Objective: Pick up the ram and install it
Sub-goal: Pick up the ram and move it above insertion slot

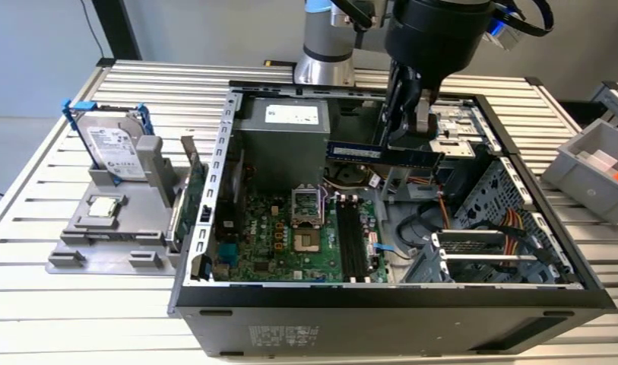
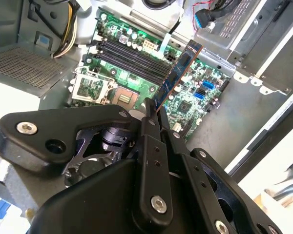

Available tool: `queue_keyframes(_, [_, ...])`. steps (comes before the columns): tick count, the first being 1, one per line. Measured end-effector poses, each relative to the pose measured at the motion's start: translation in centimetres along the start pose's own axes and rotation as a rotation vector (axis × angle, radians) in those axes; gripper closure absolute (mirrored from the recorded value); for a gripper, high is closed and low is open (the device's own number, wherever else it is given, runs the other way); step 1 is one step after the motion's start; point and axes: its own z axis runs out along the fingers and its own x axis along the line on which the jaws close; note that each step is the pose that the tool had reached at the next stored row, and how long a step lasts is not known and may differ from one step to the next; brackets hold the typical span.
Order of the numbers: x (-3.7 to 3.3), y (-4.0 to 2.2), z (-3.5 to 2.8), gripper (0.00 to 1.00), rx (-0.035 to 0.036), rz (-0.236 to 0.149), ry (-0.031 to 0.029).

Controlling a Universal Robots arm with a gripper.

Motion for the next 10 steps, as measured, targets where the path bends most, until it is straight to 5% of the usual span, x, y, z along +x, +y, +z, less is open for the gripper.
queue_keyframes(10, [0.0, 0.0, 0.0, 1.0, -0.0004, 0.03, 0.0])
